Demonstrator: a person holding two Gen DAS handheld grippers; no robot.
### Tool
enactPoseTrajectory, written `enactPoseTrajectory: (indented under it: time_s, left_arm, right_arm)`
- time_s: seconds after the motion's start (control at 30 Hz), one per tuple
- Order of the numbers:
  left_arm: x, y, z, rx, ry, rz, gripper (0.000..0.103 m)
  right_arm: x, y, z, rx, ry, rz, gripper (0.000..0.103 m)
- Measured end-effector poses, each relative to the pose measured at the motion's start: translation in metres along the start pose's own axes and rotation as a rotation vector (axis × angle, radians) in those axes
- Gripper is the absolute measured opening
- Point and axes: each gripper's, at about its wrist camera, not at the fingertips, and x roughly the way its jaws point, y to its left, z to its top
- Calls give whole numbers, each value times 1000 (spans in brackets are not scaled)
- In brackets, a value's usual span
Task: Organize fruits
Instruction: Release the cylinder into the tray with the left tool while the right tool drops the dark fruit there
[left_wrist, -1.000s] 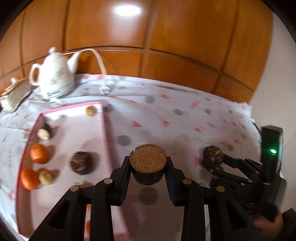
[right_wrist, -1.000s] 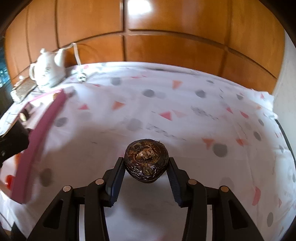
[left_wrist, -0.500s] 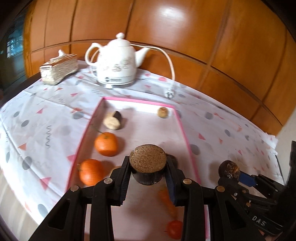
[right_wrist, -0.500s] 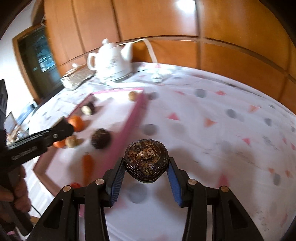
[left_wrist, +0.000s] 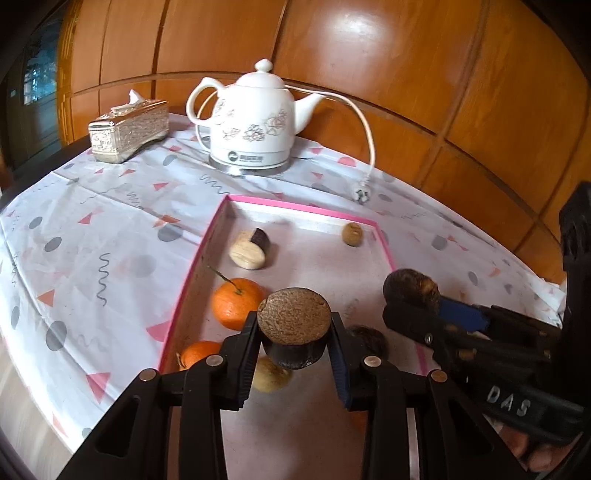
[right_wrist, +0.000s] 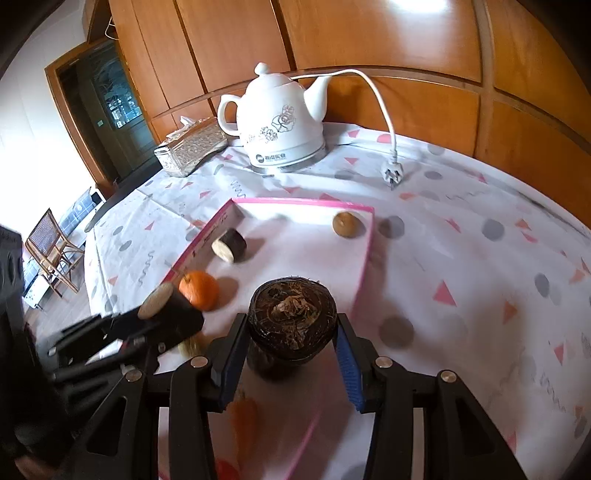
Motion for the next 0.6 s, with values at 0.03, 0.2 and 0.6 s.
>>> enactPoseTrajectory:
  time_s: [0.03,0.2,0.6]
  left_arm:
    - [2,2,1,-10,10,-7,35]
    - [3,7,3,-26,-5,0,35]
    - [13,8,0,-34,12,6,37]
  right_arm:
    - [3,-1,4,6,5,3,46]
    - [16,1,16,-3,17,7,46]
    - [41,-3,29,35,51,22,47]
